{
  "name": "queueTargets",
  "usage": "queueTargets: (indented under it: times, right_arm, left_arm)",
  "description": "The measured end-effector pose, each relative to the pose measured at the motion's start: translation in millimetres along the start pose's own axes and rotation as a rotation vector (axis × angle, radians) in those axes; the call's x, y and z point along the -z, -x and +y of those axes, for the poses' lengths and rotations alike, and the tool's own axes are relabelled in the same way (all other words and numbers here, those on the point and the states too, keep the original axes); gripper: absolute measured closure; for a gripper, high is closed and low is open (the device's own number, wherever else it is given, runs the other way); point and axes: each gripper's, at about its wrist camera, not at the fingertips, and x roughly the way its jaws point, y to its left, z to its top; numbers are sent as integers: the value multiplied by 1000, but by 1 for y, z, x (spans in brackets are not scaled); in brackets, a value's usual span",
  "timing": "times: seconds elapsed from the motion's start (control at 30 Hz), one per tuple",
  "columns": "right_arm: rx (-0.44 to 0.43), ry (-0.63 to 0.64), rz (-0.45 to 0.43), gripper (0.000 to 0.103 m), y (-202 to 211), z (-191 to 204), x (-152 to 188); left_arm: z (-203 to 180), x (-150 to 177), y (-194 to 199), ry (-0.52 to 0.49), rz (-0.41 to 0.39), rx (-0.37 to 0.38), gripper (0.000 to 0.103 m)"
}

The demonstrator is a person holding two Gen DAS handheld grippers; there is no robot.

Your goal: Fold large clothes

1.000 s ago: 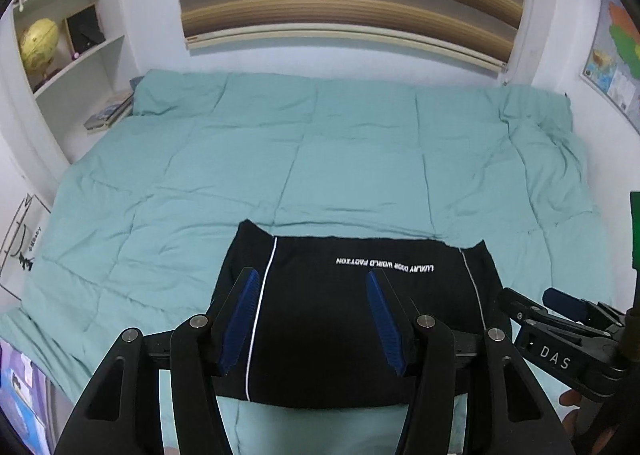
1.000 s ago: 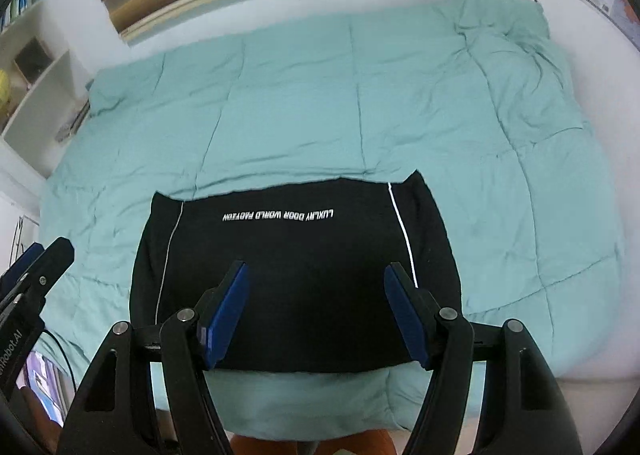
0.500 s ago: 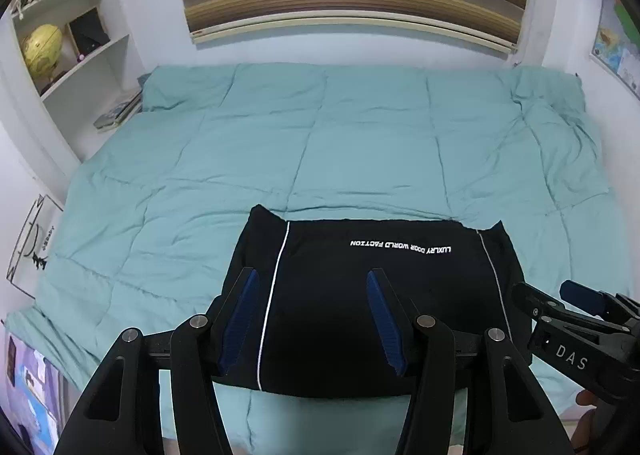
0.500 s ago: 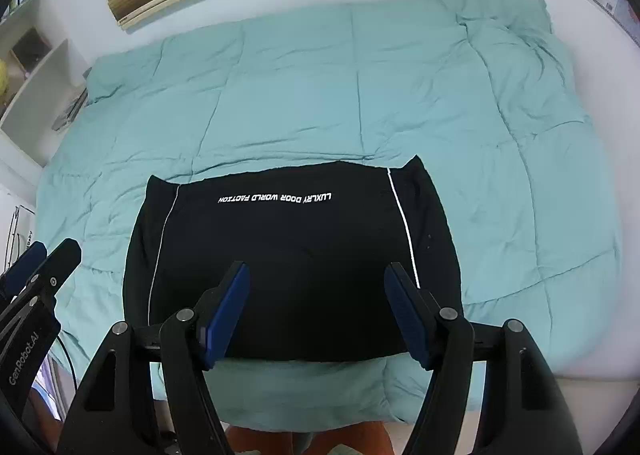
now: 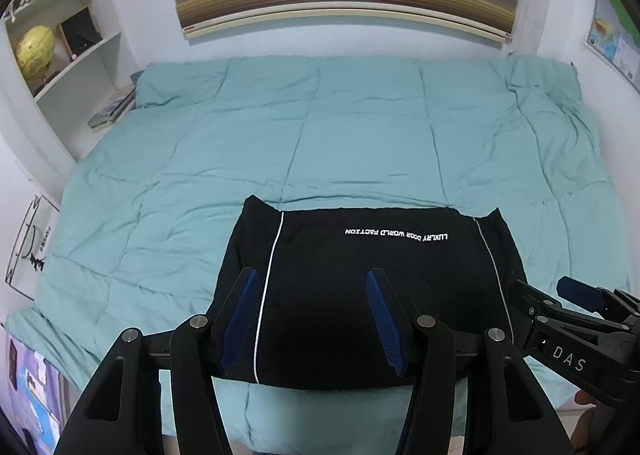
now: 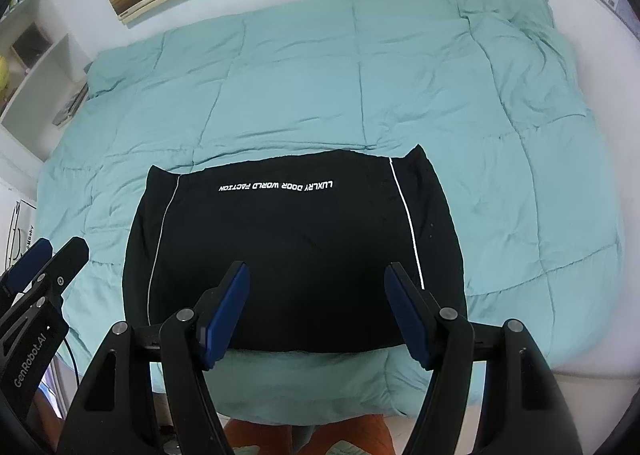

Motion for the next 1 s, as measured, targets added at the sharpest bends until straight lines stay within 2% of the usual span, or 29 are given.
queueTargets:
  times: [1.0]
  right_arm:
    - [-26,21,47,31,-12,9,5]
  left_arm:
    - [-4,4,-10,-5,34,7,45]
